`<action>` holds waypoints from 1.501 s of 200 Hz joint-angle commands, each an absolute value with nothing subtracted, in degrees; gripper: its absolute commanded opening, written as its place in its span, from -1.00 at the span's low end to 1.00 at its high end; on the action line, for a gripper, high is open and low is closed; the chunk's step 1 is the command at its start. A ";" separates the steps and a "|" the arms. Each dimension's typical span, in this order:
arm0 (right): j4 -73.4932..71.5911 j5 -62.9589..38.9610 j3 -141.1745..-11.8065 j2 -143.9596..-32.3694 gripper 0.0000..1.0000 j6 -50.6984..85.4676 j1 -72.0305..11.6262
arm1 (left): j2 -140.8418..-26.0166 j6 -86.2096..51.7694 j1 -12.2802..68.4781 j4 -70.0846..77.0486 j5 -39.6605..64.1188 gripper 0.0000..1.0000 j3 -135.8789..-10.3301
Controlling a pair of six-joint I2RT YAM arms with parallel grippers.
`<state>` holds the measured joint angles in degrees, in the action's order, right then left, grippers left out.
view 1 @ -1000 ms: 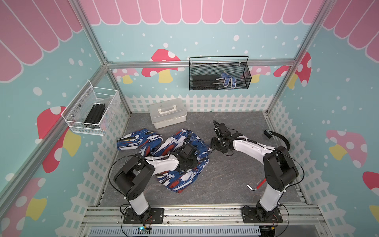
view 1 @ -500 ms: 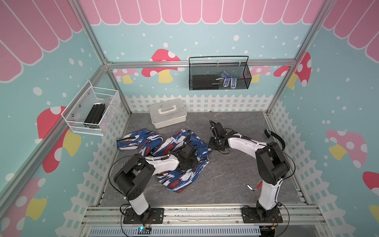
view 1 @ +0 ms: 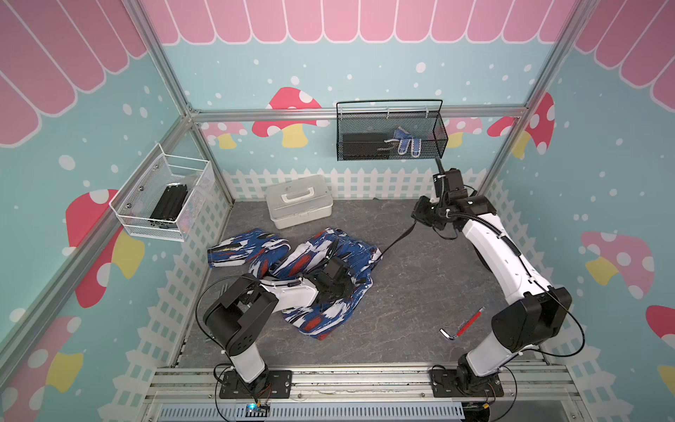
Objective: Remove the belt from the trousers
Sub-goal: Remove the belt from the trousers, then move the trousers to the center of the board, then place the belt at the center of the board.
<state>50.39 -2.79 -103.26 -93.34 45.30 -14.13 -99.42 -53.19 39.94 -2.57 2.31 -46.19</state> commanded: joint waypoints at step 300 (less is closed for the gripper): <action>30.94 -26.67 -90.63 -102.88 0.98 27.07 -22.69 | -70.59 -27.46 39.54 -49.55 -4.42 0.98 -68.90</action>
